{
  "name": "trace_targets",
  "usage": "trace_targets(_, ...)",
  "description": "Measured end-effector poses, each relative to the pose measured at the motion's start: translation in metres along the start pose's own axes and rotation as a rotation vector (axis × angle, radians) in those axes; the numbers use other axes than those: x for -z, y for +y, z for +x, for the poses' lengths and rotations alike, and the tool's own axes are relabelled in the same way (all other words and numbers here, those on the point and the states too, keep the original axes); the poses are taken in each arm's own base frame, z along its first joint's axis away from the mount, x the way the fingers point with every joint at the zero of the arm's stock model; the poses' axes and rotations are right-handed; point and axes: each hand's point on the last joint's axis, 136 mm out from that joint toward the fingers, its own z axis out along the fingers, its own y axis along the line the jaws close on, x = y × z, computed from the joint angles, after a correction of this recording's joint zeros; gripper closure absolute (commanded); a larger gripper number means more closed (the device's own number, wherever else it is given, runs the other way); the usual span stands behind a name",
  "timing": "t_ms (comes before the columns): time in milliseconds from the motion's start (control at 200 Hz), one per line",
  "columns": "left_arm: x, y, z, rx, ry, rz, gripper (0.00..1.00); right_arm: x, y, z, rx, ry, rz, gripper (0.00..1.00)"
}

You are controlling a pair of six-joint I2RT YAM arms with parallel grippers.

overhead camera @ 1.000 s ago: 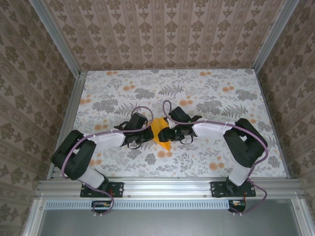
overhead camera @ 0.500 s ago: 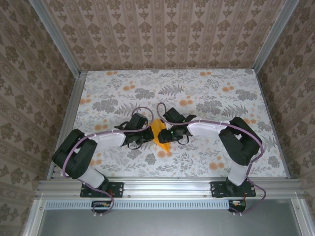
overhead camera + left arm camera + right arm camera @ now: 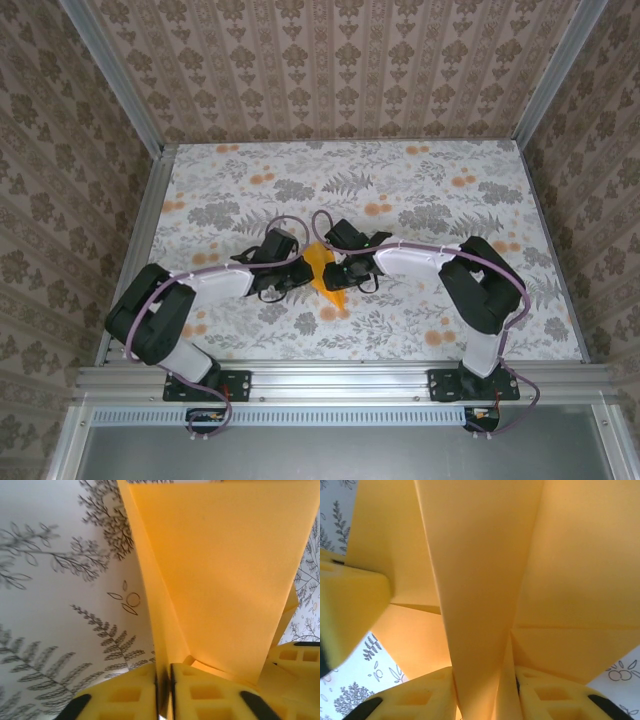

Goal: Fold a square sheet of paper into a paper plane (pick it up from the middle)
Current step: Pick up the paper plane from the center of the table.

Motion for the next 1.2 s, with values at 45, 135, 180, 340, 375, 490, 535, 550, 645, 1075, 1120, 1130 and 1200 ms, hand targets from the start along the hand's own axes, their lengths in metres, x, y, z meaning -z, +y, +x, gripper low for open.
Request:
trace_targets(45, 0.005, 0.001, -0.005, 0.019, -0.017, 0.004, 0.7, 0.0, -0.001, 0.0, -0.004, 0.0, 0.012, 0.79)
trace_targets(135, 0.019, 0.002, -0.015, 0.042, -0.058, 0.012, 0.63, 0.003, -0.002, -0.002, -0.001, -0.003, 0.033, 0.83)
trace_targets(180, 0.025, 0.004, -0.02, 0.055, -0.077, 0.01, 0.61, 0.004, -0.002, -0.004, 0.0, -0.008, 0.045, 0.84)
trace_targets(340, 0.038, 0.02, -0.028, 0.096, -0.107, -0.035, 0.51, 0.009, 0.0, -0.01, 0.018, -0.031, 0.109, 0.85)
trace_targets(375, 0.038, 0.024, -0.027, 0.105, -0.104, -0.053, 0.49, 0.009, 0.0, -0.01, 0.02, -0.03, 0.127, 0.84)
trace_targets(490, 0.039, 0.038, -0.022, 0.123, -0.089, -0.111, 0.41, 0.007, -0.004, -0.009, 0.02, -0.023, 0.182, 0.77)
trace_targets(535, 0.04, 0.043, -0.02, 0.125, -0.084, -0.133, 0.4, 0.005, -0.006, -0.008, 0.017, -0.016, 0.2, 0.76)
trace_targets(550, 0.04, 0.045, -0.019, 0.128, -0.083, -0.14, 0.39, 0.005, -0.006, -0.008, 0.019, -0.014, 0.206, 0.75)
trace_targets(645, 0.041, 0.053, -0.016, 0.132, -0.074, -0.178, 0.36, 0.002, -0.009, -0.005, 0.022, 0.0, 0.233, 0.73)
trace_targets(1075, 0.044, 0.066, -0.01, 0.14, -0.062, -0.24, 0.27, -0.011, -0.008, 0.0, 0.031, 0.031, 0.273, 0.82)
trace_targets(1120, 0.044, 0.067, -0.009, 0.14, -0.062, -0.242, 0.25, -0.011, -0.009, 0.0, 0.024, 0.031, 0.281, 0.85)
trace_targets(1130, 0.044, 0.067, -0.009, 0.14, -0.061, -0.243, 0.25, -0.011, -0.009, 0.0, 0.023, 0.029, 0.282, 0.85)
trace_targets(1200, 0.044, 0.067, -0.009, 0.14, -0.06, -0.245, 0.23, -0.01, -0.01, -0.002, 0.019, 0.024, 0.288, 0.89)
